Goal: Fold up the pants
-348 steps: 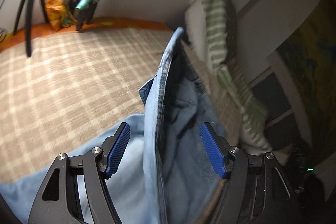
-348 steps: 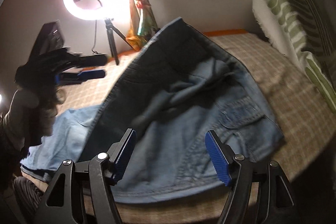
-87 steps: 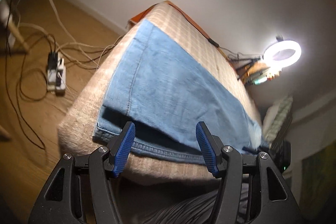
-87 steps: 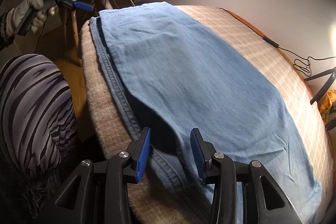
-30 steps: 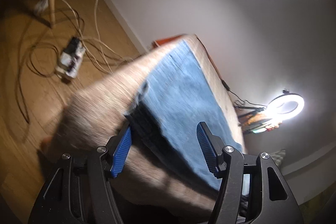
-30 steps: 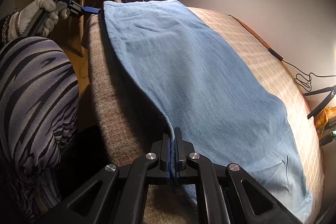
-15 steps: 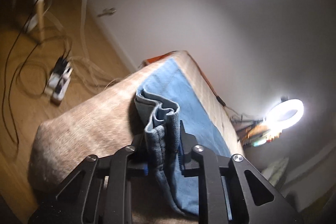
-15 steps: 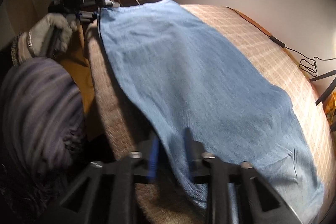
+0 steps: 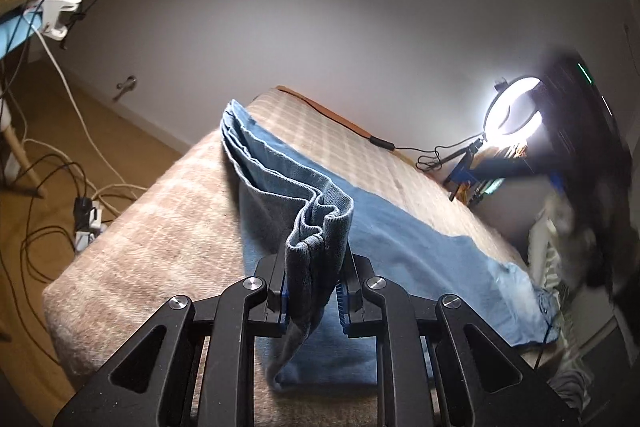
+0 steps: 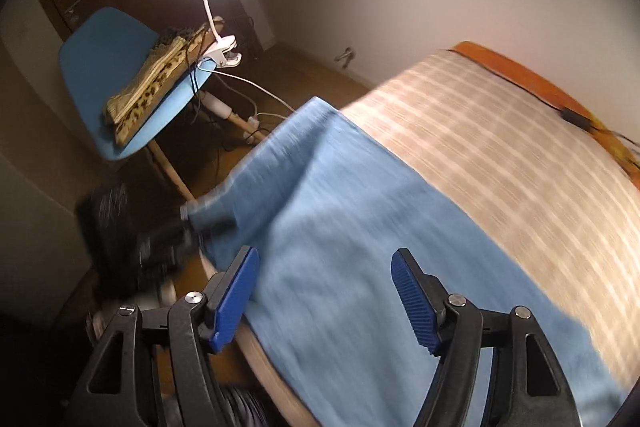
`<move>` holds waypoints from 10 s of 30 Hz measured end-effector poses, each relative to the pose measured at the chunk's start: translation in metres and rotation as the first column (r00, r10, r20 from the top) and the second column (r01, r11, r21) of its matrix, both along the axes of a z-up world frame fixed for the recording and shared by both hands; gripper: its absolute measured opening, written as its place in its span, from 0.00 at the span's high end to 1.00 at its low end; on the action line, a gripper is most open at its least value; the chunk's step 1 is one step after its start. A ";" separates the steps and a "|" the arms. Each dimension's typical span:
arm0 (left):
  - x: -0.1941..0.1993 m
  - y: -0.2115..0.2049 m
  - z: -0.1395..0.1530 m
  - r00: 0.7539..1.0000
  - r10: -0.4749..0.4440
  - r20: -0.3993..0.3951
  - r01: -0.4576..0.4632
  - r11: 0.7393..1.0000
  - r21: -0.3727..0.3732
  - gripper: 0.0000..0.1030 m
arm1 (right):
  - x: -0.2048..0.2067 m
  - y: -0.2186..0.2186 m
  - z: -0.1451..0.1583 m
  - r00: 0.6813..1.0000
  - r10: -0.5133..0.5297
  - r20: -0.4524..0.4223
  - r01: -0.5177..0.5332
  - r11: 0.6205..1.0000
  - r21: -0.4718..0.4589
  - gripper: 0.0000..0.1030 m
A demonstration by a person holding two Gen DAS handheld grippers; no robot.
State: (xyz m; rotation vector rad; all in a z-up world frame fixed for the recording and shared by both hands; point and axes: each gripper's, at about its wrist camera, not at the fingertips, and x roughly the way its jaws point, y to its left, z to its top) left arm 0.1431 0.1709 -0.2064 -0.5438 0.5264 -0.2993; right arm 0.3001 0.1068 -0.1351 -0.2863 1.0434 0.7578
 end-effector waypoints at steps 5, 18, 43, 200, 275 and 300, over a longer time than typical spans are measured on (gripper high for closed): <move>0.001 -0.009 0.003 1.000 -0.009 0.023 0.008 0.999 0.043 0.85 | 0.034 0.079 -0.029 0.998 0.044 -0.051 -0.050 0.993 -0.109 0.30; 0.002 -0.025 0.002 0.998 -0.049 0.037 0.045 0.995 0.090 0.85 | 0.078 0.187 -0.119 0.998 0.060 -0.004 -0.054 0.851 -0.523 0.42; -0.010 0.017 0.101 0.971 -0.083 0.226 0.088 0.996 -0.012 0.89 | 0.072 0.120 0.037 0.998 -0.063 0.027 0.065 0.996 -0.056 0.97; 0.050 -0.249 0.012 0.817 -0.571 -0.079 0.555 0.816 -0.163 0.48 | 0.044 -0.203 -0.051 0.888 -0.459 -0.014 0.407 0.801 -0.438 0.42; 0.120 -0.565 0.125 0.388 -0.913 0.125 0.919 0.394 0.022 0.82 | -0.096 -0.552 0.125 0.594 -0.792 0.143 0.780 0.610 0.140 0.98; 0.143 -0.561 0.075 0.423 -0.899 -0.112 0.899 0.402 0.173 0.71 | -0.125 -0.713 0.055 0.411 -0.910 0.049 0.894 0.413 0.174 0.98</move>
